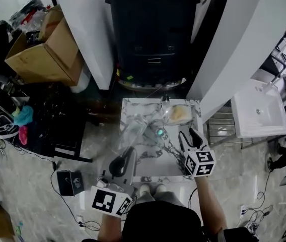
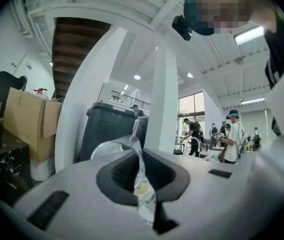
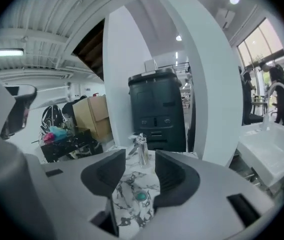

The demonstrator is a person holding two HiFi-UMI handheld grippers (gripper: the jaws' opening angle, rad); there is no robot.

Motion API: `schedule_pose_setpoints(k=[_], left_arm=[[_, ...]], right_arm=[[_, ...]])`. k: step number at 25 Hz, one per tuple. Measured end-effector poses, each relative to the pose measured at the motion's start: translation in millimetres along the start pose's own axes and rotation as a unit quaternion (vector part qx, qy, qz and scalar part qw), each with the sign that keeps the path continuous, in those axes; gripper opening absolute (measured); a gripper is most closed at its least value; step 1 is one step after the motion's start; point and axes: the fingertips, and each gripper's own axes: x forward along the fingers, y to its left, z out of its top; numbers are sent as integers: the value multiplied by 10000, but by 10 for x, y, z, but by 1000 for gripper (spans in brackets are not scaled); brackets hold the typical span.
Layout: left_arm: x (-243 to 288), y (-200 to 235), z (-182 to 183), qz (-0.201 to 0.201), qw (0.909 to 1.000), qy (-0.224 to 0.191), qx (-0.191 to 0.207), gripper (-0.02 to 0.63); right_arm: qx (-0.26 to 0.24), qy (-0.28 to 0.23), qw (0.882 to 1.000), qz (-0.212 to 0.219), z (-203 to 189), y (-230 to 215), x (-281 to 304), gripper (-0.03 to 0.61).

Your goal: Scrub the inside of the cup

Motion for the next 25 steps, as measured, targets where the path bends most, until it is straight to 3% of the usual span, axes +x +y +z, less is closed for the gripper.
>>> schedule_pose_setpoints(k=[4, 8, 12, 15, 17, 21, 23, 25], left_arm=[[-48, -5, 61, 141, 9998, 110, 49, 26], [-116, -8, 100, 387, 9991, 143, 15, 26], [-263, 105, 50, 644, 9975, 270, -64, 26], [-397, 193, 8, 856, 9958, 316, -123, 26], [-455, 263, -7, 988, 9946, 279, -143, 26], [-380, 293, -70, 903, 9949, 430, -150, 26], [-304, 267, -102, 771, 9956, 504, -162, 26], [-222, 227, -91, 564, 9972, 454, -198, 26]], right_arm=[[304, 1137, 9930, -93, -243, -542, 867, 184], [1097, 2271, 9666, -460, -575, -951, 1528, 176], [1757, 2785, 9415, -715, -870, -1070, 1841, 175], [1875, 3048, 9310, -724, -1083, -1086, 1868, 153], [1740, 3083, 9331, -633, -1121, -1042, 1875, 128], [824, 3068, 9458, -672, -1084, -981, 1793, 78], [509, 2526, 9626, -834, -849, -960, 1587, 72], [460, 1598, 9826, -826, -412, -849, 1252, 72]])
